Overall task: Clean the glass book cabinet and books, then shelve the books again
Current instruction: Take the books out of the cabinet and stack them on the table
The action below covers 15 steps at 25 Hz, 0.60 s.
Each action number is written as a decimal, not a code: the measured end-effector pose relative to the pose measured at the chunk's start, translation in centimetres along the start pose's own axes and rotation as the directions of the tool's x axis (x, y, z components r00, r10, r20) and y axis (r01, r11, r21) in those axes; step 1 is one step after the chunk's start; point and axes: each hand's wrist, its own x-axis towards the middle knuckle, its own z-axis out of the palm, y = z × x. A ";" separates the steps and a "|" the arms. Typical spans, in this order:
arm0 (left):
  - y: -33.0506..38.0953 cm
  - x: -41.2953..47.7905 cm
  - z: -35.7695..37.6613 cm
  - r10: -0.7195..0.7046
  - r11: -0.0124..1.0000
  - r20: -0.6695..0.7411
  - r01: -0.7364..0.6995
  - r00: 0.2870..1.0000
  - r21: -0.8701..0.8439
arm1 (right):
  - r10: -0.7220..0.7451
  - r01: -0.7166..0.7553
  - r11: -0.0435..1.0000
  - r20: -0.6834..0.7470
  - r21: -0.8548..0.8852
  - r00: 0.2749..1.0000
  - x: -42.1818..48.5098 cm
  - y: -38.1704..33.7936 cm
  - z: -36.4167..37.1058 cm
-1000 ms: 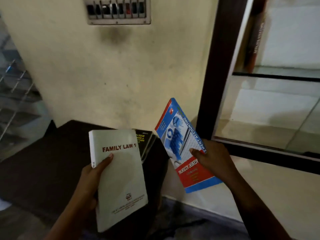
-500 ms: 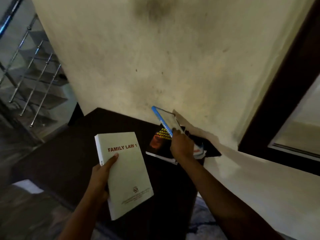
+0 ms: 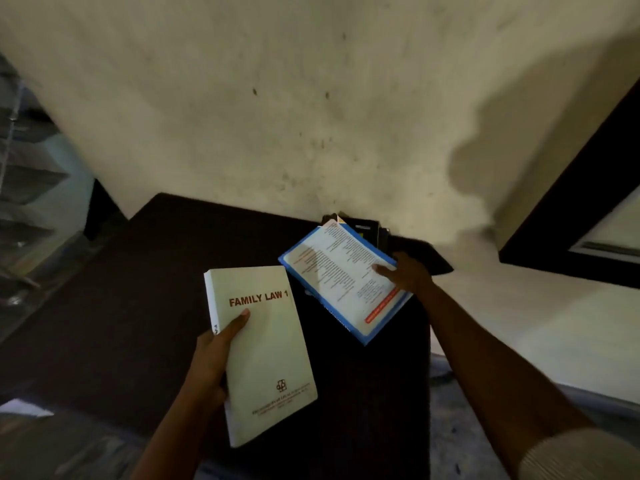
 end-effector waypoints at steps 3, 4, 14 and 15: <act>1.0 1.2 -1.0 -0.017 1.000 0.102 0.016 0.995 0.009 | 0.064 -0.058 0.997 0.091 -0.058 0.994 -0.8 1.1 -0.1; 1.2 1.6 -1.2 -0.018 1.000 0.119 0.017 0.993 0.015 | 0.067 -0.069 0.997 0.054 0.031 0.996 -1.3 1.3 -0.1; 3.5 3.5 -3.2 0.061 0.998 0.224 -0.066 0.973 0.019 | 0.454 0.007 0.472 -0.250 0.882 0.855 -3.2 -4.0 8.8; 3.6 3.7 -3.1 0.063 0.998 0.230 -0.069 0.971 0.016 | 0.478 -0.013 0.433 -0.218 0.901 0.851 -3.4 -4.3 9.7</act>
